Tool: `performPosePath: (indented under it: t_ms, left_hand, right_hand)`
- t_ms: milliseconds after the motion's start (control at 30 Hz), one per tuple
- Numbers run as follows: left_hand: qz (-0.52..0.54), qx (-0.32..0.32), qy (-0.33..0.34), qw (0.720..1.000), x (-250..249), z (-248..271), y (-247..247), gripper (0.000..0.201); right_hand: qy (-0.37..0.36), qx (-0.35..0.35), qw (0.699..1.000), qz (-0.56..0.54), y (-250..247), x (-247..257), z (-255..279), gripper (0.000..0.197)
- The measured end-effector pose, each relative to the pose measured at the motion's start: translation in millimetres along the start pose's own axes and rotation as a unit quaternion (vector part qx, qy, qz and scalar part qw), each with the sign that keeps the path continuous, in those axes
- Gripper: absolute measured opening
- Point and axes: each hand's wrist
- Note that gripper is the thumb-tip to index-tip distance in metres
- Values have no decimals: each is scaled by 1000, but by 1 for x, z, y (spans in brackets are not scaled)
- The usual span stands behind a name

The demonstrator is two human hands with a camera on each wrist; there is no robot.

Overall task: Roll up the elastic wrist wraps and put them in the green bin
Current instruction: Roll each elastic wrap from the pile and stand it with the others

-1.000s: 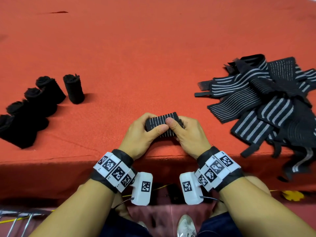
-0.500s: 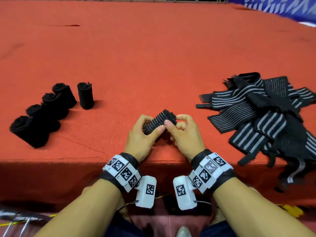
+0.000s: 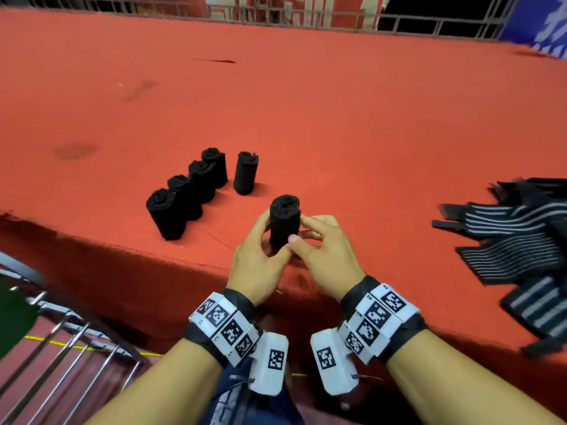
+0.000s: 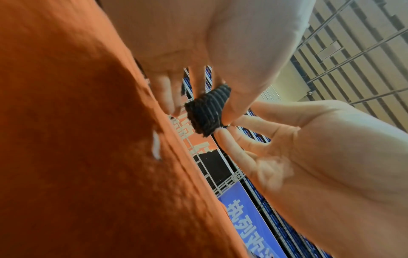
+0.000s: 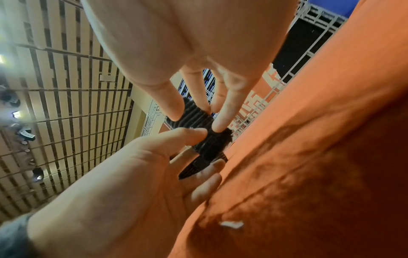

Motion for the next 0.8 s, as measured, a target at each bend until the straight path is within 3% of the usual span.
performPosePath:
  t_ms: [200,333,567,800]
  left_hand:
    - [-90,-26,-30,995,13,-3,-40,78]
    - [-94,-37,-33,994,19,-21,-57,74]
    - [-122,-41,-38,991,25,-55,-73,74]
    - [-169,-44,-88,981,35,-72,-80,76]
  right_hand:
    - [-2,28,999,-19,38,4,-38,59]
    - [4,32,999,-40,52,8,-63,59]
    - [37,62,997,5,65,8,-109,77]
    - [27,78,997,-13,76,3,-132,80]
Point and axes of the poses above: each hand's wrist, its own z-axis away from the middle knuckle, its own y-axis out of the palm, x = y × z, and after that the axes turned 10 degrees about x, right-handed
